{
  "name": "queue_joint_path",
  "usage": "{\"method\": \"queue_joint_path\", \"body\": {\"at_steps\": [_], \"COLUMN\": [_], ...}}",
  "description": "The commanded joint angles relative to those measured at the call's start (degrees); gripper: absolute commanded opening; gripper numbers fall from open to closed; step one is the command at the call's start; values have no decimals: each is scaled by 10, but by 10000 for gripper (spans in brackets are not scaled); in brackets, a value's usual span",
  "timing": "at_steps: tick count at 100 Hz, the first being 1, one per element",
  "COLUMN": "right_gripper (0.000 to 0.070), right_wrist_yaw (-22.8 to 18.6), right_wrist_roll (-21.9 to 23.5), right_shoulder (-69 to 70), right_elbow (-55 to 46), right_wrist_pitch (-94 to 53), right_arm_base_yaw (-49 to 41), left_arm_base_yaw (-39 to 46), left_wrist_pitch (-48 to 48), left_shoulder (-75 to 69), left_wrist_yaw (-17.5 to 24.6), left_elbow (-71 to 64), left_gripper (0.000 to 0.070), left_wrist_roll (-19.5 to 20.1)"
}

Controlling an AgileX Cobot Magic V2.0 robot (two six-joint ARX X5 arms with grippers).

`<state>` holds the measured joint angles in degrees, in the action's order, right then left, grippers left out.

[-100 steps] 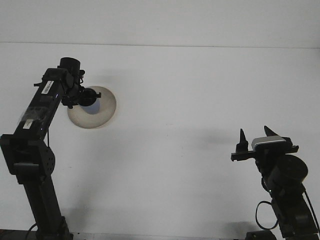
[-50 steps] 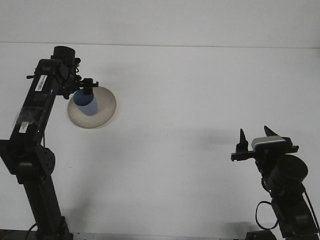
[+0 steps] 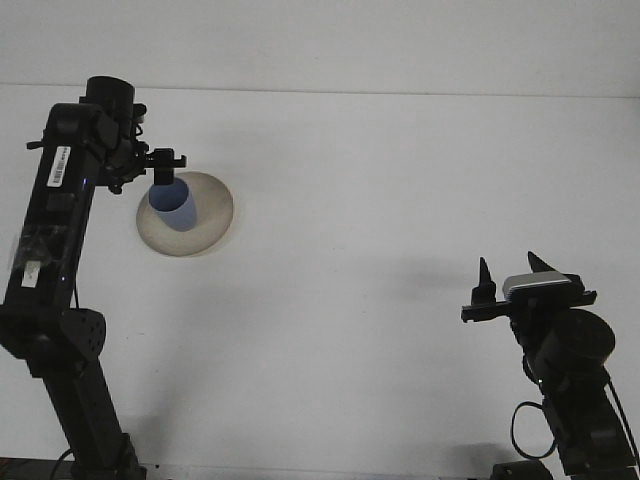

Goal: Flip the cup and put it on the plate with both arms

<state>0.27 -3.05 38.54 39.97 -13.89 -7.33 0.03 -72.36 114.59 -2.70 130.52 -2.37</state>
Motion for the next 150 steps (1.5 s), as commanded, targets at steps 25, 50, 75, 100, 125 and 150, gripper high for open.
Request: {"method": "queue_joint_path", "body": {"at_steps": [25,50,75,100,125,150], "right_gripper": [493,493,493,493,493,493], "right_wrist_yaw": [2,2,2,2,2,2], "right_wrist_roll": [-2,-2,-2,-1,-1,-2], "right_shoulder": [1,1,1,1,1,1], "right_elbow": [2,2,2,2,2,2], "right_wrist_pitch": [2,2,2,2,2,7], "right_arm_base_yaw": [-1,-1,-1,-1,-1,-1], "left_arm_base_yaw": [-48,-91,-98,-98,-97,-97], "left_wrist_pitch": [14,141,291,438,464,481], "left_shoulder": [-179,-391,-611,-802,-862,-864], "left_wrist_yaw": [1,1,-12,-84,-87,-87], "left_elbow": [-66,-295,-548,-777,-893,-894], "left_gripper": [387,387,387,389,389,377], "left_wrist_roll": [-4,-33,-40,-42,-29,-31]}}
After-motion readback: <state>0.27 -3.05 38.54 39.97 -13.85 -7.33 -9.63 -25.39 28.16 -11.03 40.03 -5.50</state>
